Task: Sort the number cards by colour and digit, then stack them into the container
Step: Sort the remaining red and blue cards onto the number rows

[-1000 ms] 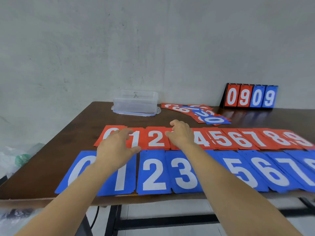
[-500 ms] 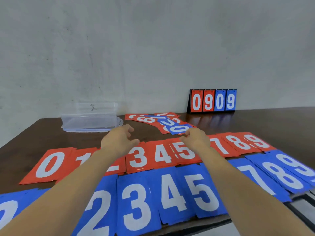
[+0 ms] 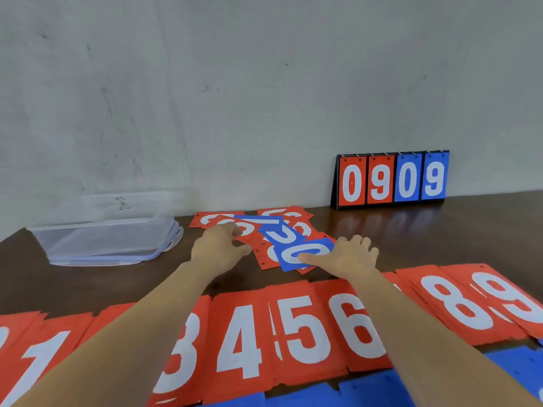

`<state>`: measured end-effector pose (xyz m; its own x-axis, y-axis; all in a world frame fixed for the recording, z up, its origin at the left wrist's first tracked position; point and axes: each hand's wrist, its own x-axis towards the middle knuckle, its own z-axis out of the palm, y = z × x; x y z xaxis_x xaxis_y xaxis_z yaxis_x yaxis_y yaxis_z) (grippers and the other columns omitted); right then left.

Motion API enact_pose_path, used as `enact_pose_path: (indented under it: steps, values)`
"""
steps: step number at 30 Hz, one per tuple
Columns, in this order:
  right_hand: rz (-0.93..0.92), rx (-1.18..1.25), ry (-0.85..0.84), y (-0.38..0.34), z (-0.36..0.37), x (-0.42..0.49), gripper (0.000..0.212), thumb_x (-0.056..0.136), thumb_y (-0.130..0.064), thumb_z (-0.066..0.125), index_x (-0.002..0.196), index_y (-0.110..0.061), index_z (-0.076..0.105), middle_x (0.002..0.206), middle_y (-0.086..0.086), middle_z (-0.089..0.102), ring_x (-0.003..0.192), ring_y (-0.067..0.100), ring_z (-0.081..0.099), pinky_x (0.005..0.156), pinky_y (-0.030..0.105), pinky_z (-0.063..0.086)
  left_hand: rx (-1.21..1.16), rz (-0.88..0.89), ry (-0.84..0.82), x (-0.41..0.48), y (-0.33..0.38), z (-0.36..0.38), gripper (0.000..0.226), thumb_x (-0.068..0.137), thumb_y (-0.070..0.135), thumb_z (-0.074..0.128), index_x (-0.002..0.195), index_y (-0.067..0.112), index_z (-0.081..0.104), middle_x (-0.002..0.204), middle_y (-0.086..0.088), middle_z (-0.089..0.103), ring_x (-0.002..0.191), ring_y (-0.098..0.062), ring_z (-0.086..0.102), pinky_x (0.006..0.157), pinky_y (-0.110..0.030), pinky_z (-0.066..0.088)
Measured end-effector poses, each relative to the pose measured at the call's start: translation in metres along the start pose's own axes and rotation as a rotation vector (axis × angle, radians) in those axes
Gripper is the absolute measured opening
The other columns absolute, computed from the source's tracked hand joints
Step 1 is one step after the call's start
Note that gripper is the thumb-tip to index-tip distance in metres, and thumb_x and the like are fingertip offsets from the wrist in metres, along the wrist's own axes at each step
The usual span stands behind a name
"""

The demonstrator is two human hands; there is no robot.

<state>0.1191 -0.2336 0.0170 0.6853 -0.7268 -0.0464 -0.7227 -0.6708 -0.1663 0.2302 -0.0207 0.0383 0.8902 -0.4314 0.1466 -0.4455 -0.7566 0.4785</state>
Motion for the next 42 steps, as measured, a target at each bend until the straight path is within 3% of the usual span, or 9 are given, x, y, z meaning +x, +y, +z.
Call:
enact_pose_path:
  steps: [7,15,25,28,30,31,33,37,42]
  values:
    - [-0.067,0.006,-0.004,0.015,0.009,0.036,0.109,0.061,-0.091,0.050,0.143,-0.020,0.038,0.145,0.012,0.034,0.134,0.030,0.032,0.108,0.046,0.030,0.161,0.103,-0.071,0.041,0.024,0.041,0.067,0.086,0.053,0.063,0.144,0.026,0.042,0.151,-0.001,0.039,0.139,-0.023,0.033,0.113,-0.047,0.024]
    - [-0.077,0.035,-0.020,0.037,0.003,0.054,0.098,0.067,-0.083,0.057,0.141,-0.021,0.039,0.140,0.012,0.036,0.130,0.029,0.035,0.105,0.044,0.033,0.449,0.127,-0.265,0.059,0.050,0.074,0.071,0.092,0.070,0.031,0.152,0.032,0.024,0.157,-0.008,0.022,0.144,-0.030,0.022,0.115,-0.049,0.019]
    - [-0.074,0.081,-0.006,0.042,0.002,0.056,0.089,0.075,-0.075,0.058,0.143,-0.020,0.039,0.138,0.011,0.039,0.127,0.027,0.037,0.101,0.040,0.036,0.374,0.301,-0.169,0.049,0.035,0.070,0.044,0.099,0.050,0.042,0.138,0.033,0.052,0.151,0.004,0.036,0.137,-0.017,0.034,0.113,-0.043,0.019]
    - [-0.095,0.082,-0.025,0.043,-0.001,0.056,0.085,0.077,-0.073,0.057,0.145,-0.024,0.038,0.139,0.010,0.038,0.128,0.027,0.035,0.102,0.039,0.035,0.221,0.332,-0.193,0.047,0.021,0.064,0.032,0.098,0.038,0.050,0.126,0.029,0.064,0.144,0.005,0.046,0.129,-0.014,0.044,0.110,-0.040,0.032]
    - [-0.101,0.075,-0.033,0.041,-0.003,0.056,0.089,0.076,-0.074,0.056,0.146,-0.023,0.037,0.139,0.010,0.037,0.129,0.027,0.035,0.103,0.039,0.035,0.012,0.259,-0.113,0.045,0.014,0.061,0.025,0.096,0.034,0.055,0.112,0.023,0.071,0.131,0.005,0.056,0.123,-0.017,0.051,0.100,-0.032,0.041]
    - [-0.094,0.074,-0.033,0.039,-0.003,0.056,0.093,0.074,-0.078,0.055,0.145,-0.020,0.038,0.140,0.010,0.037,0.130,0.027,0.035,0.103,0.040,0.034,-0.065,0.202,-0.052,0.044,0.013,0.060,0.026,0.095,0.035,0.057,0.113,0.021,0.069,0.127,0.004,0.058,0.121,-0.018,0.053,0.095,-0.029,0.043]
    - [-0.072,0.061,-0.031,0.033,0.000,0.054,0.105,0.066,-0.087,0.052,0.143,-0.016,0.039,0.142,0.010,0.036,0.131,0.028,0.033,0.104,0.042,0.033,-0.077,0.094,-0.005,0.044,0.016,0.059,0.051,0.090,0.047,0.060,0.132,0.019,0.055,0.139,0.000,0.052,0.127,-0.020,0.050,0.099,-0.033,0.042]
    - [-0.082,-0.011,-0.014,0.028,0.005,0.053,0.111,0.061,-0.090,0.051,0.144,-0.017,0.040,0.145,0.010,0.033,0.133,0.028,0.030,0.106,0.044,0.030,0.268,0.017,-0.184,0.049,0.022,0.063,0.104,0.073,0.083,0.049,0.151,0.018,0.026,0.159,-0.004,0.023,0.146,-0.024,0.023,0.115,-0.047,0.024]
    - [-0.111,0.009,-0.009,0.031,0.005,0.056,0.098,0.067,-0.084,0.054,0.141,-0.021,0.045,0.139,0.011,0.038,0.131,0.029,0.033,0.106,0.045,0.032,0.307,0.013,-0.245,0.060,0.021,0.064,0.095,0.077,0.082,0.043,0.151,0.024,0.028,0.158,0.000,0.026,0.143,-0.022,0.029,0.114,-0.047,0.024]
